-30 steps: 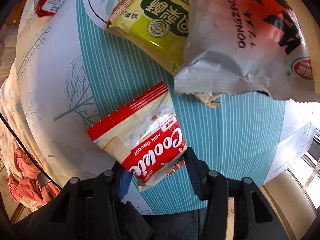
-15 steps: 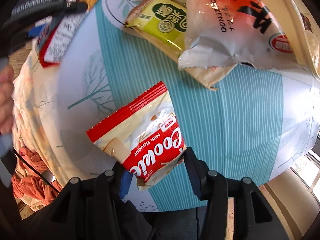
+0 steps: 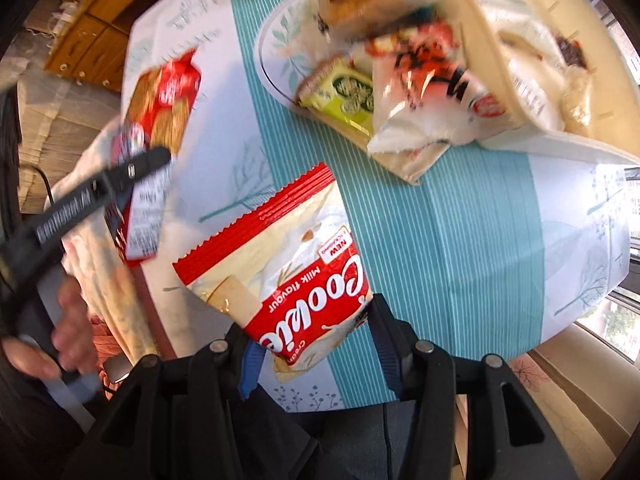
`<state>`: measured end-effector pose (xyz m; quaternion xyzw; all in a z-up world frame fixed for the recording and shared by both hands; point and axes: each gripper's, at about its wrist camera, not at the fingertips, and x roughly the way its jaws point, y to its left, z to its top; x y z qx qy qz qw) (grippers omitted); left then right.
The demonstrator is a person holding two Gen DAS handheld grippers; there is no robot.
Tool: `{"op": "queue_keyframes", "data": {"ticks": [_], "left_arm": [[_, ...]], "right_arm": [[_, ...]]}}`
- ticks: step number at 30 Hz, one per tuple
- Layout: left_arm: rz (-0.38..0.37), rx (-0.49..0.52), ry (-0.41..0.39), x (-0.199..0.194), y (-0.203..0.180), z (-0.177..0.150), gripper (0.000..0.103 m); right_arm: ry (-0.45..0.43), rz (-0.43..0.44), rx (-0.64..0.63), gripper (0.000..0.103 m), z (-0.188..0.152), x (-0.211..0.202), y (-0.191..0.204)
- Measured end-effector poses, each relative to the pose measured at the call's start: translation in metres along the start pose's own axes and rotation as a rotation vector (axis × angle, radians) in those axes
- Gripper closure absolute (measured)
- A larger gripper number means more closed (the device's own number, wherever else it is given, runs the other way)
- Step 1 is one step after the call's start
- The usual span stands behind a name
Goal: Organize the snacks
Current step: 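Lift and carry both packets with both tools toward the white tray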
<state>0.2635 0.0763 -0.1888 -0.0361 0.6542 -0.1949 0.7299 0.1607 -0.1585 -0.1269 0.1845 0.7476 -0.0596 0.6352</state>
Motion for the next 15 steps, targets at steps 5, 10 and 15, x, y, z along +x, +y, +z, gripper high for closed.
{"op": "queue_keyframes", "data": {"ticks": [5, 10, 15], "left_arm": [[-0.041, -0.04, -0.089, -0.04, 0.006, -0.019, 0.046], [-0.085, -0.06, -0.181, -0.075, 0.007, -0.03, 0.046], [-0.112, -0.079, -0.282, -0.11, -0.003, -0.041, 0.046]], "right_arm": [[-0.071, 0.008, -0.031, 0.054, -0.003, -0.033, 0.005], [-0.147, 0.019, -0.067, 0.054, 0.005, -0.057, 0.011], [-0.245, 0.042, -0.135, 0.054, 0.008, -0.074, 0.021]]}}
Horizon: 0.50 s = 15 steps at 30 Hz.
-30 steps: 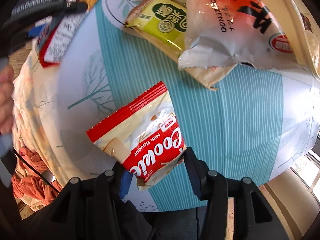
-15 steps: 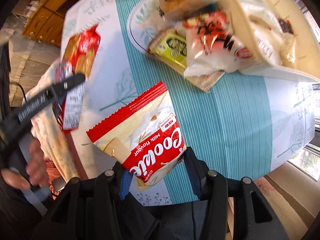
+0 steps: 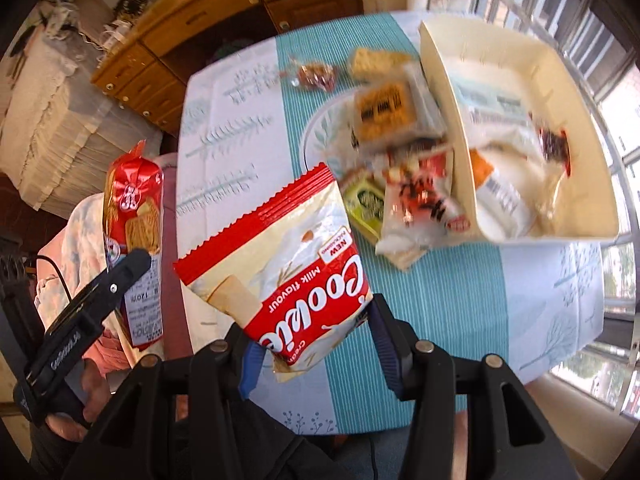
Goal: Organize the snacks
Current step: 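Lift and carry both packets with both tools toward the white tray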
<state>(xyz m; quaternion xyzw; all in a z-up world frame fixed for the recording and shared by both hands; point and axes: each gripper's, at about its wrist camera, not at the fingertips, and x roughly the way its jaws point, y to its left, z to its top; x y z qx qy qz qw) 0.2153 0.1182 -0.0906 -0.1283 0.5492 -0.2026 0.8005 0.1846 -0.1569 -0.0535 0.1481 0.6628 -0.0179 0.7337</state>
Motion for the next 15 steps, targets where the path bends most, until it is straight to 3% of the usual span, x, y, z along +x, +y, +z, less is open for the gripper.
{"op": "queue_keyframes", "data": {"ticks": [7, 15], "left_arm": [[-0.004, -0.049, -0.112, -0.02, -0.033, -0.002, 0.046], [-0.016, -0.079, -0.201, -0.026, -0.092, 0.002, 0.046]], "right_arm": [[-0.129, 0.016, -0.14, 0.054, 0.017, -0.021, 0.001], [-0.223, 0.012, -0.225, 0.054, 0.029, -0.044, -0.034]]}}
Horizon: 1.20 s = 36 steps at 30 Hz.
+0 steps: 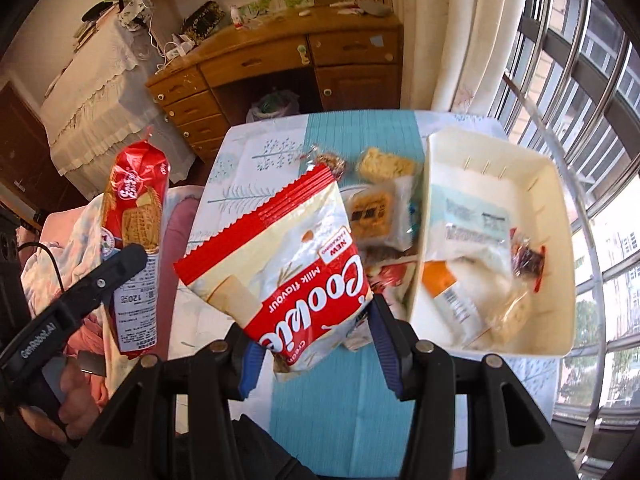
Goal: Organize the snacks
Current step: 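Lift and carry both packets with both tools toward the white tray, then open both tools to drop the biscuit and Cookies packets into the tray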
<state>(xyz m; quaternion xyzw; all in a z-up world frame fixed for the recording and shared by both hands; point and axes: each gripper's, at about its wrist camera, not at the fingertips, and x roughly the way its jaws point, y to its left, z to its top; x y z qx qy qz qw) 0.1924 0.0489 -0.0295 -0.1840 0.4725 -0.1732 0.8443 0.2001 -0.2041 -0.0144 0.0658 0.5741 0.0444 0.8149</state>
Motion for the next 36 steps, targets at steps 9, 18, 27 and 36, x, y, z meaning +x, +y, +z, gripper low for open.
{"op": "queue_keyframes", "data": {"ticks": [9, 18, 27, 36], "left_arm": [[-0.048, 0.016, -0.039, 0.018, -0.076, 0.002, 0.046], [-0.107, 0.04, -0.046, 0.062, -0.154, 0.002, 0.046], [-0.136, 0.078, -0.006, 0.113, -0.212, 0.006, 0.045], [-0.134, 0.097, -0.026, 0.121, -0.229, 0.011, 0.024]], "right_arm": [[-0.097, -0.038, -0.003, 0.054, 0.007, -0.019, -0.066], [-0.164, -0.072, 0.002, 0.054, 0.016, -0.03, -0.136], [-0.181, -0.051, 0.013, 0.054, 0.024, -0.03, -0.181], [-0.149, -0.02, 0.103, 0.027, 0.031, -0.018, -0.206]]}}
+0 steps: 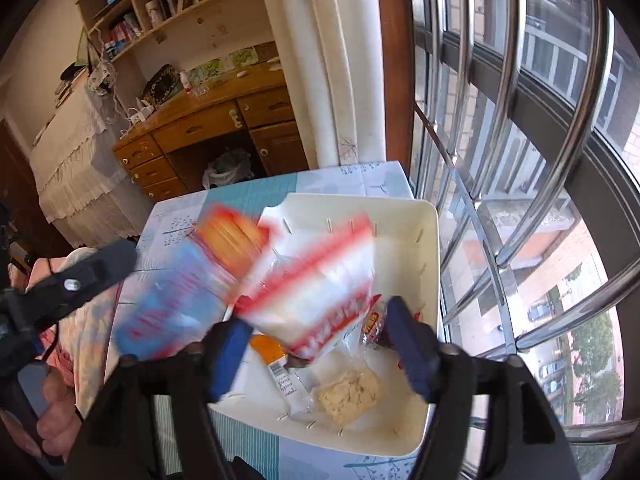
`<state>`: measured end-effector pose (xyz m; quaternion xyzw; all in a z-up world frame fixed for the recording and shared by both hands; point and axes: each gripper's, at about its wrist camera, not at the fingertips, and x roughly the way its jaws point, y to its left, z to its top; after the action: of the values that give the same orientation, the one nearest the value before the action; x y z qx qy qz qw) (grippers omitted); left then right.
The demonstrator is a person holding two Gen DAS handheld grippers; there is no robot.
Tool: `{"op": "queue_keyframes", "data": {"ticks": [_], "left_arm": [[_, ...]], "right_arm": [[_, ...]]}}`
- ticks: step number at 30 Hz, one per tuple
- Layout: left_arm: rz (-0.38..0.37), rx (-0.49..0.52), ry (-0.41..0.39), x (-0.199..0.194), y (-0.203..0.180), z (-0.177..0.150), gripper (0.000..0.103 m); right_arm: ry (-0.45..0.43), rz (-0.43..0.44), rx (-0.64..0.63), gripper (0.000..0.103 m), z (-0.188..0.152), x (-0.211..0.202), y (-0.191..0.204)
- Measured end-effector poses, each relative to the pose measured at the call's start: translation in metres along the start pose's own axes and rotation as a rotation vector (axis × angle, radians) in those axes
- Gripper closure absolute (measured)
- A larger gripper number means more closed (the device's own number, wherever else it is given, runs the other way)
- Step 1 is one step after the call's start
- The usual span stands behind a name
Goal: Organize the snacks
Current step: 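Open both tools to drop the biscuit and Cookies packets into the tray, then withdraw both tools from the tray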
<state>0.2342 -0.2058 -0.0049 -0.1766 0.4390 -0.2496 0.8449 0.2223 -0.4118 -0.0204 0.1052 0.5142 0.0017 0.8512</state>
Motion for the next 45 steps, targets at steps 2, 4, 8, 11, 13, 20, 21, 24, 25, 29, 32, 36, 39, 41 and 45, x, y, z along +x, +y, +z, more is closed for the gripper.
{"op": "queue_keyframes", "data": {"ticks": [2, 4, 8, 11, 13, 20, 21, 24, 25, 29, 32, 36, 39, 41, 45], "left_arm": [[0.021, 0.008, -0.014, -0.006, 0.001, 0.003, 0.021], [0.036, -0.005, -0.014, -0.011, 0.006, 0.004, 0.021], [0.057, -0.049, -0.02, -0.022, 0.022, 0.003, 0.021], [0.073, -0.069, -0.031, -0.034, 0.034, 0.001, 0.021], [0.074, -0.08, -0.036, -0.042, 0.042, -0.001, 0.021], [0.083, -0.095, -0.036, -0.074, 0.071, -0.01, 0.021], [0.082, -0.095, -0.035, -0.08, 0.076, -0.011, 0.021], [0.082, -0.096, -0.026, -0.095, 0.091, -0.011, 0.021], [0.084, -0.097, -0.023, -0.1, 0.096, -0.011, 0.021], [0.09, -0.098, -0.015, -0.12, 0.12, -0.009, 0.021], [0.096, -0.092, -0.009, -0.135, 0.138, -0.005, 0.021], [0.11, -0.082, 0.012, -0.15, 0.164, 0.0, 0.021], [0.117, -0.073, 0.031, -0.158, 0.184, 0.004, 0.021], [0.123, -0.061, 0.049, -0.161, 0.198, 0.008, 0.021], [0.134, -0.038, 0.099, -0.159, 0.221, 0.016, 0.021]], "right_arm": [[0.015, 0.011, 0.027, 0.026, 0.0, 0.003, -0.004], [0.025, 0.013, 0.045, 0.026, 0.0, 0.006, -0.006], [0.032, 0.024, 0.077, 0.026, -0.003, 0.008, -0.006], [0.035, 0.035, 0.103, 0.026, -0.006, 0.008, -0.003], [0.041, 0.043, 0.12, 0.026, -0.009, 0.009, 0.001], [0.052, 0.058, 0.153, 0.026, -0.019, 0.011, 0.026], [0.053, 0.062, 0.16, 0.026, -0.02, 0.011, 0.031], [0.055, 0.067, 0.176, 0.026, -0.024, 0.011, 0.047], [0.057, 0.07, 0.179, 0.026, -0.026, 0.011, 0.053], [0.062, 0.08, 0.188, 0.026, -0.032, 0.011, 0.081], [0.066, 0.085, 0.199, 0.026, -0.036, 0.013, 0.102], [0.076, 0.091, 0.225, 0.026, -0.042, 0.02, 0.128], [0.083, 0.087, 0.25, 0.026, -0.047, 0.027, 0.145], [0.095, 0.082, 0.269, 0.026, -0.052, 0.033, 0.156], [0.125, 0.064, 0.31, 0.026, -0.063, 0.044, 0.172]]}}
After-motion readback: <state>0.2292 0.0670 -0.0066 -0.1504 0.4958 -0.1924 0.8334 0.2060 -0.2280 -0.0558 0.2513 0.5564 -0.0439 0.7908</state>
